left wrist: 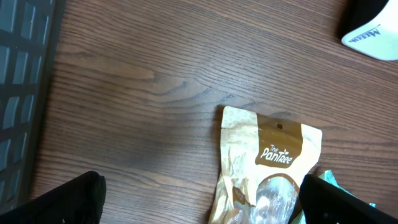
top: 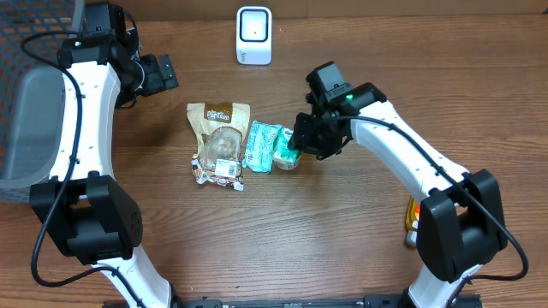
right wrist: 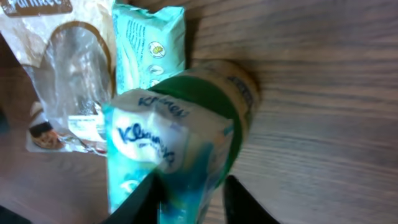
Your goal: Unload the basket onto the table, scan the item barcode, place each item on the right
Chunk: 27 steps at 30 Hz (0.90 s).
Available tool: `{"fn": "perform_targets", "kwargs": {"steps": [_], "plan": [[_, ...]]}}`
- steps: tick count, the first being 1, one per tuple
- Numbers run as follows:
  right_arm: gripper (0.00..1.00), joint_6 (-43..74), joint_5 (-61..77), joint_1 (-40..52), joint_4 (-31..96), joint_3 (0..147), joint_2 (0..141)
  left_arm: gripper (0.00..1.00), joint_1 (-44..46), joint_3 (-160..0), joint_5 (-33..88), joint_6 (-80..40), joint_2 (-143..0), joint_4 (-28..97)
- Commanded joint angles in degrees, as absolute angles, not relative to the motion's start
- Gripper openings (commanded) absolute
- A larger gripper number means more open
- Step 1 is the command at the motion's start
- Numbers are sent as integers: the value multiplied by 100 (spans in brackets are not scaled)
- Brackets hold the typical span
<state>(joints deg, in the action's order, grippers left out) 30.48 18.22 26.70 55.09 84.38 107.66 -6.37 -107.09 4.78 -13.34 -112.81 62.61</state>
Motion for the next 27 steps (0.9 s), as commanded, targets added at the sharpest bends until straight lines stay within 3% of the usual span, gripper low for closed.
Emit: {"fn": "perform_targets", "kwargs": {"steps": [1, 2, 10, 15, 17, 21, 23, 27], "plan": [[13, 3146, 1857, 2759, 5441, 8409, 10685, 100, -593, -10783, 541, -1243, -11201, 6272], [4, 3157, 1861, 2764, 5441, 8409, 10685, 100, -593, -10783, 541, -1243, -11201, 6274], [4, 2434, 3297, 2873, 5428, 8409, 10683, 100, -593, -10783, 541, -1243, -11201, 6272], [7, 2353, 3087, 3157, 5527, 8405, 10683, 100, -593, -10783, 541, -1243, -11201, 6274], [15, 2355, 2832, 3260, 5537, 8405, 10683, 100, -593, -10783, 541, -1243, -11201, 6274], [40, 2353, 2180, 3417, 5433, 8405, 10683, 100, -593, -10783, 541, -1243, -11201, 6274], [41, 2351, 1667, 3470, 5258, 8403, 10683, 100, -593, -10783, 541, -1243, -11201, 6274], [61, 2366, 755, 3548, 4978, 8399, 10683, 100, -593, -10783, 541, -1243, -11201, 6274]]}}
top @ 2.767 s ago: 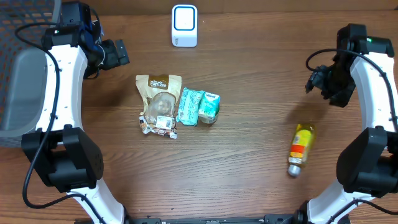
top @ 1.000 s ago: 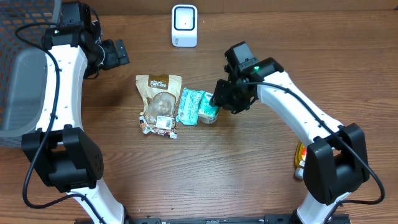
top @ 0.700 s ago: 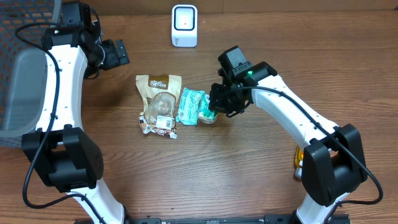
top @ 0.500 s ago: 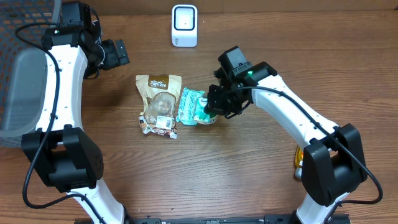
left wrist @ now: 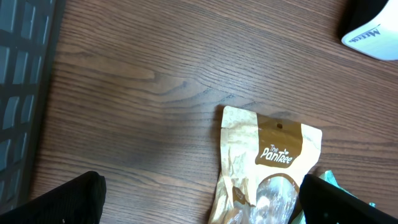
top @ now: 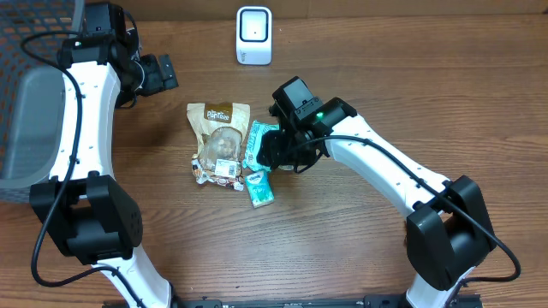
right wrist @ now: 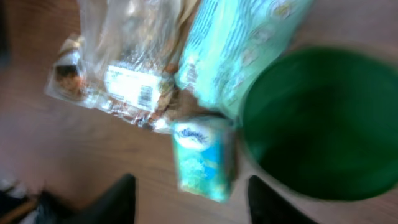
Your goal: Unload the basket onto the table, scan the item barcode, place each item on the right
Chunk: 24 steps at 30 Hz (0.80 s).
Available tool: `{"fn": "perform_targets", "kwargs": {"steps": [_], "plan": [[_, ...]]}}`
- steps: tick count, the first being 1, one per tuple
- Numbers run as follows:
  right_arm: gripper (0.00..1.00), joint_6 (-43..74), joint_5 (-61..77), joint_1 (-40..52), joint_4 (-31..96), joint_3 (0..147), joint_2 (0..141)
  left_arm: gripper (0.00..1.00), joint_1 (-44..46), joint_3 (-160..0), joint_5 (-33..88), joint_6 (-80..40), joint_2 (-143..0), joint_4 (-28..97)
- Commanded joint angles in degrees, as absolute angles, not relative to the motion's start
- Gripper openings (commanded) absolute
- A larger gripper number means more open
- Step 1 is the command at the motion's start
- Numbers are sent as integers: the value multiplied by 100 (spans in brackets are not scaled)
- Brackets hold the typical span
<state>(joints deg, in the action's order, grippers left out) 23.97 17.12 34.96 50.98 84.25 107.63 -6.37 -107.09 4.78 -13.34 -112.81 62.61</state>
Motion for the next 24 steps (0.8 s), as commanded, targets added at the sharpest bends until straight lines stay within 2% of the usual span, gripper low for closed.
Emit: {"fn": "perform_targets", "kwargs": {"steps": [1, 4, 8, 10, 13, 14, 24], "plan": [[64, 2375, 600, 3557, 4895, 8399, 10683, 100, -593, -10783, 541, -1243, -11201, 6274], [72, 2377, 314, 3557, 4672, 8399, 10683, 100, -593, -10783, 541, -1243, -11201, 6274], [76, 2403, -3, 3557, 4475, 8401, 10683, 100, -593, -10783, 541, -1243, -11201, 6274], [88, 2418, -172, 3557, 4418, 8401, 10683, 100, -593, -10783, 541, -1243, -11201, 6274], [93, 2416, -539, 3557, 4427, 8401, 10683, 100, -593, -10783, 541, -1243, -11201, 6274], [100, 2416, -578, 3557, 4447, 8401, 10683, 100, -593, -10783, 541, -1243, -11201, 6274], [100, 2700, -504, 3636, 4565, 8077, 10685, 100, -593, -10783, 541, -1243, -11201, 6274]]}}
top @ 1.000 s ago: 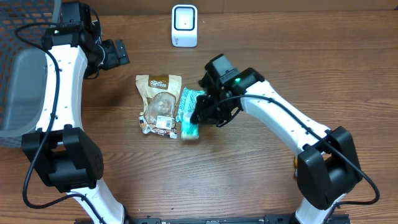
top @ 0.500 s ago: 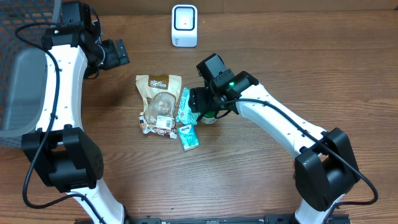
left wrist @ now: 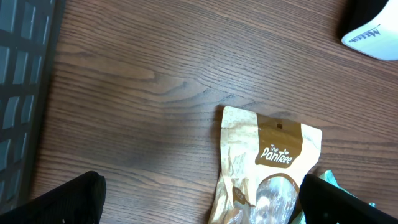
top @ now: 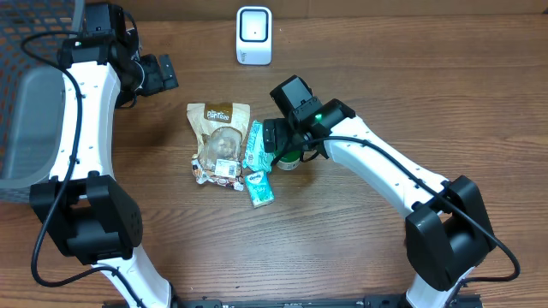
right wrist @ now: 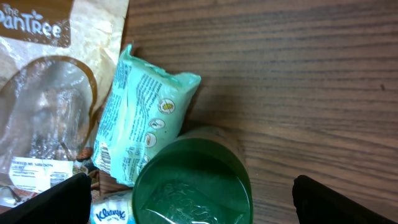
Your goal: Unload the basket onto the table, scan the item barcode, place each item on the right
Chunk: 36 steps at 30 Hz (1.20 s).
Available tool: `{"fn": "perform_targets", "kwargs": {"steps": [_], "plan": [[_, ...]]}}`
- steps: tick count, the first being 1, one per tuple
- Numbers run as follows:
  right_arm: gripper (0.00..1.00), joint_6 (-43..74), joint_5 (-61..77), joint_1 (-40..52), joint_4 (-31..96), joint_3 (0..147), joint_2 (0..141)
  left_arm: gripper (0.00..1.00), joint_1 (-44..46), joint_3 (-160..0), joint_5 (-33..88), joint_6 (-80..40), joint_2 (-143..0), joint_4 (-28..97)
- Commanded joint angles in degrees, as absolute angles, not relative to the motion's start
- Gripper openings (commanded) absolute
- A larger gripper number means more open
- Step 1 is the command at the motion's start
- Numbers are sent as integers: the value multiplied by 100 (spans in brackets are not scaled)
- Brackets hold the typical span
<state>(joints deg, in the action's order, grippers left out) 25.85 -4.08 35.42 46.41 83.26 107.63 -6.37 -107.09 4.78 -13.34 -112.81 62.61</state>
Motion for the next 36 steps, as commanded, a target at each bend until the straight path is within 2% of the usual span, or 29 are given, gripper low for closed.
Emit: {"fn": "perform_targets", "kwargs": {"steps": [1, 18, 25, 32, 36], "plan": [[100, 2700, -499, 3651, 4547, 8038, 10685, 100, -593, -10783, 541, -1243, -11201, 6274], [100, 2694, -561, 3623, 4357, 7881, 10685, 100, -593, -10783, 541, -1243, -11201, 6274], [96, 2694, -856, 3625, 4182, 7679, 10685, 100, -593, -10783, 541, -1243, -11201, 6272], [74, 2694, -884, 3623, 4292, 7677, 10685, 99, -593, -10783, 541, -1243, -11201, 6272], [71, 2694, -1055, 3621, 4449, 7701, 10683, 100, -593, -10783, 541, -1243, -11201, 6274]]}}
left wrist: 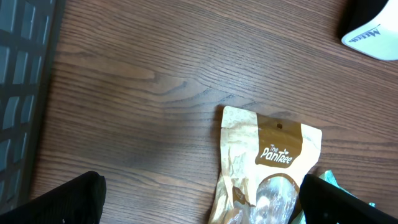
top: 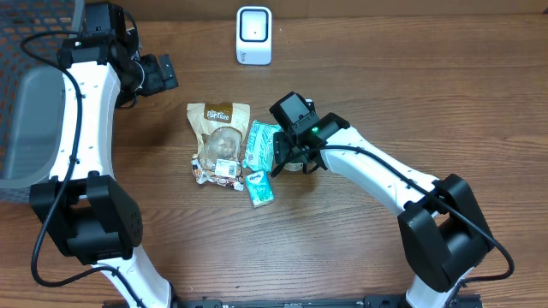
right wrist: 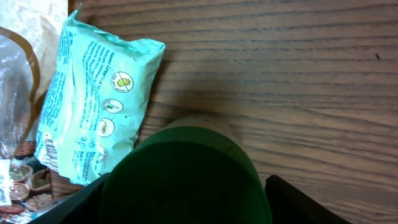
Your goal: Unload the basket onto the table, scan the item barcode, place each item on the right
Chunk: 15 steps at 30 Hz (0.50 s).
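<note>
A jar with a dark green lid [right wrist: 186, 174] stands upright on the table, mostly hidden under my right gripper [top: 291, 156] in the overhead view. My right gripper [right wrist: 186, 202] is open, one finger on each side of the lid, with a gap on the right. A mint wipes pack [right wrist: 93, 106] lies against the jar's left. A Kleenex tissue pack [top: 259, 189] lies in front of it. The white barcode scanner [top: 254, 35] stands at the back. My left gripper [top: 161, 74] is open and empty, far left.
A brown Pantree snack bag [top: 218, 141] lies left of the wipes pack, also under the left wrist camera as the bag [left wrist: 267, 162]. A grey bin [top: 26, 120] sits at the left edge. An orange item [top: 412, 218] lies by the right arm's base.
My right gripper has come down closer over the green-lidded jar, and its open fingers now flank the lid. The left arm and the packs have not moved.
My right gripper was shut on the Kleenex pack above the jar. Then the pack lay on the table in front of the wipes and the gripper was open. It then stood open above the jar, and now it straddles the jar's lid.
</note>
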Available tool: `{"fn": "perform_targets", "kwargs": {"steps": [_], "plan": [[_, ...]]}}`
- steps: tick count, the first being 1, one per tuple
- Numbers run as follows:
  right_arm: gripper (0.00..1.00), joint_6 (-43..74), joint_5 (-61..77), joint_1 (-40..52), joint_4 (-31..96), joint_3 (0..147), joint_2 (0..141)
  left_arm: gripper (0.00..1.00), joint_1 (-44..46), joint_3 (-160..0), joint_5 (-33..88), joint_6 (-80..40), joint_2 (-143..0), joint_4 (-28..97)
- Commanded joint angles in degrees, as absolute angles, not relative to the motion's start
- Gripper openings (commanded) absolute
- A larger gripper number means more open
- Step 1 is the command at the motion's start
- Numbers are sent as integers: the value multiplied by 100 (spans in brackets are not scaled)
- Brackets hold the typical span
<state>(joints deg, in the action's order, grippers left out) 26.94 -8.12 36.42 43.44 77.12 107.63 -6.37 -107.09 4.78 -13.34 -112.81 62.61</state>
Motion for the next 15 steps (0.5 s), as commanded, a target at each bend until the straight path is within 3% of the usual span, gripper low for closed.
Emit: {"fn": "perform_targets", "kwargs": {"steps": [1, 15], "plan": [[71, 2694, -1052, 3618, 4519, 7714, 10683, 100, -593, -10783, 539, -1243, -11201, 6274], [72, 2871, -1142, 3612, 5459, 8213, 10683, 100, -593, -10783, 541, -1243, -11201, 6274]]}}
